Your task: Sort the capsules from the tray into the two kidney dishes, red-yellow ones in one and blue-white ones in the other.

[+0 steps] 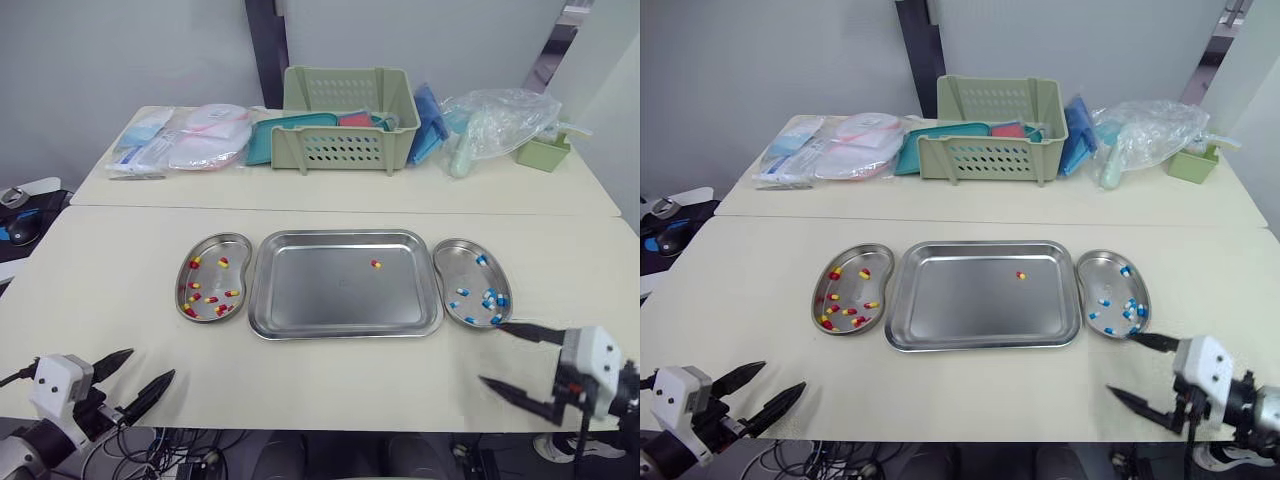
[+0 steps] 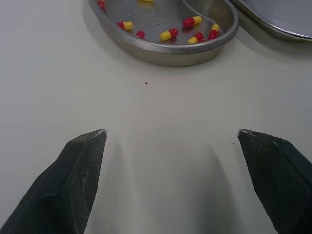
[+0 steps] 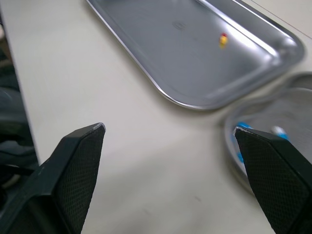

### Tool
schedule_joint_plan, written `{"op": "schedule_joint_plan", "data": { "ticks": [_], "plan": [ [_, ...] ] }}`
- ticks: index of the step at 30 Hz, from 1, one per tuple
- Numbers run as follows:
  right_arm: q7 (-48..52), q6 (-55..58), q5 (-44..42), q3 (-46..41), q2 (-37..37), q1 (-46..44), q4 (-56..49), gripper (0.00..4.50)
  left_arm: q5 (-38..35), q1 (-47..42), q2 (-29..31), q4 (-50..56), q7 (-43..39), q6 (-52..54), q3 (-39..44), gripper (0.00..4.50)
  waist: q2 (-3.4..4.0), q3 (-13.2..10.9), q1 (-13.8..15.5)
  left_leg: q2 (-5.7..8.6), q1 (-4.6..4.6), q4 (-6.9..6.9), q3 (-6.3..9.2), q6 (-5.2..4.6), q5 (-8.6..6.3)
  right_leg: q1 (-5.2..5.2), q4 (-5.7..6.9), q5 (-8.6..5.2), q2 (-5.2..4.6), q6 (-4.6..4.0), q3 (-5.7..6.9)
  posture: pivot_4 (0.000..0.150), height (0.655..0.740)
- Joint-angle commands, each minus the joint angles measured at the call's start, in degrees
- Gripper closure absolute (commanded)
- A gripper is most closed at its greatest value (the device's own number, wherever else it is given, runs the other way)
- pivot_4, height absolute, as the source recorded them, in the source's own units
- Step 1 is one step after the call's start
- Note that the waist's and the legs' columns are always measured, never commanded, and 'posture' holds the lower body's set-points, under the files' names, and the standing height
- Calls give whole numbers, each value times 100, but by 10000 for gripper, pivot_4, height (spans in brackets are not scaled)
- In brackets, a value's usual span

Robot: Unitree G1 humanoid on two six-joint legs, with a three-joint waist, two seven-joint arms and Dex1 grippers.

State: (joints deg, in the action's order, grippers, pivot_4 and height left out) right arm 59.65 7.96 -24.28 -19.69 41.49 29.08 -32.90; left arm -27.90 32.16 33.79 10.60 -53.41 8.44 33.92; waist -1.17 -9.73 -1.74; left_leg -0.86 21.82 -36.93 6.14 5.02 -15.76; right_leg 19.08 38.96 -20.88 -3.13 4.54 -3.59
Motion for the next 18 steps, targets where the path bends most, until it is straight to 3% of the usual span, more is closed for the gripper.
{"op": "schedule_joint_plan", "data": {
  "ticks": [1,8,18],
  "plan": [
    [-572,-267,410,539,-428,-34,-363,0,-66,110,6,210,-23,-14,28,336,-4,3,-2,-1,0,0,0,0,0,0,0,0,1,0,0,1500,7400],
    [-1309,-477,1027,1391,-1092,-399,-175,0,-152,407,-105,528,49,50,119,336,-7,4,-7,0,-2,0,-1,1,0,0,0,0,0,0,-2,1500,7400],
    [-1500,-911,1134,1542,-1188,-459,253,0,-230,348,117,1123,-130,-109,45,336,-16,10,19,1,-2,0,1,1,-1,-1,-1,0,-1,0,1,1500,7400]
  ]
}}
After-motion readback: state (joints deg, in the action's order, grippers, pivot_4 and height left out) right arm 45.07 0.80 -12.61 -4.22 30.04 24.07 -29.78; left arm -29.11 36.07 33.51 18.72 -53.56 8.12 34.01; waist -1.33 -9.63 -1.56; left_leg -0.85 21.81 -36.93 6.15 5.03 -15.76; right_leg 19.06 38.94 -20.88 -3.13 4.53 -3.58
